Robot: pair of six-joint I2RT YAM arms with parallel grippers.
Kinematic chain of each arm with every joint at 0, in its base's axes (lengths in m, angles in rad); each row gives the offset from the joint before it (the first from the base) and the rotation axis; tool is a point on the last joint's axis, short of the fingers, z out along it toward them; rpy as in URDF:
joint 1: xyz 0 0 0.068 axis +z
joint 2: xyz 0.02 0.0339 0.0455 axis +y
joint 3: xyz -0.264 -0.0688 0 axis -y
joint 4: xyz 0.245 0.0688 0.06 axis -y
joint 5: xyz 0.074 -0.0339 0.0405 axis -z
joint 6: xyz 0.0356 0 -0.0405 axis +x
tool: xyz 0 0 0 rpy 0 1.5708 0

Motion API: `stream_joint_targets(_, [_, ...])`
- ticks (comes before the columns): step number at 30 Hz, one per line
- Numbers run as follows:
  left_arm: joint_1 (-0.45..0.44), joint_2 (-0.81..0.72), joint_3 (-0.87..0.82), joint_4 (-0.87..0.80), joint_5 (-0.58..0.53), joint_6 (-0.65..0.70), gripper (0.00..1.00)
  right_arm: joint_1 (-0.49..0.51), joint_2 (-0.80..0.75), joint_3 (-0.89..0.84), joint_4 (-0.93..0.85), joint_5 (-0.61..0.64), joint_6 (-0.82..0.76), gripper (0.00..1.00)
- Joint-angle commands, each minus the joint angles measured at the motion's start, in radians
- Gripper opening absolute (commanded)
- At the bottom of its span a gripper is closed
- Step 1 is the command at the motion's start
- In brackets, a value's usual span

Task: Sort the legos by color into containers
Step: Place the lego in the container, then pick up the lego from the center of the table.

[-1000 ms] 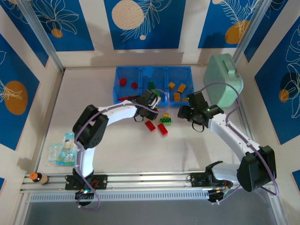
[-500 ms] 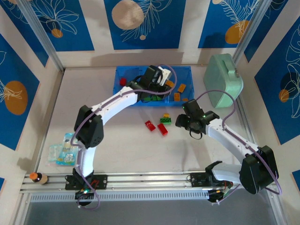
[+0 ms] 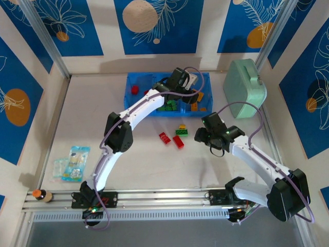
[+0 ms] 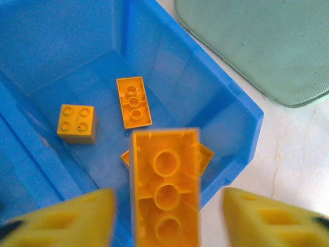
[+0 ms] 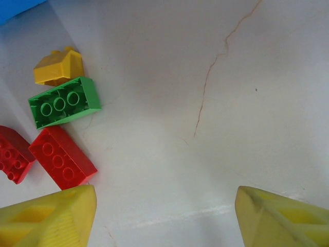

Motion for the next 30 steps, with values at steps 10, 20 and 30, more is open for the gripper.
stream_joint_targets(10, [-0.005,-0.241,-0.247,0.071,0.006,0.007,0.71,0.037,0.015,-0.014,0.065,-0.069,-0.066,0.74])
stream_joint_targets(20, [-0.004,-0.634,-0.902,0.346,-0.059,-0.05,0.71,0.16,0.226,0.094,0.096,-0.101,-0.155,0.74])
stream_joint_targets(30, [0.023,-0.975,-1.494,0.514,-0.125,-0.19,0.69,0.234,0.51,0.252,0.06,-0.083,-0.187,0.69])
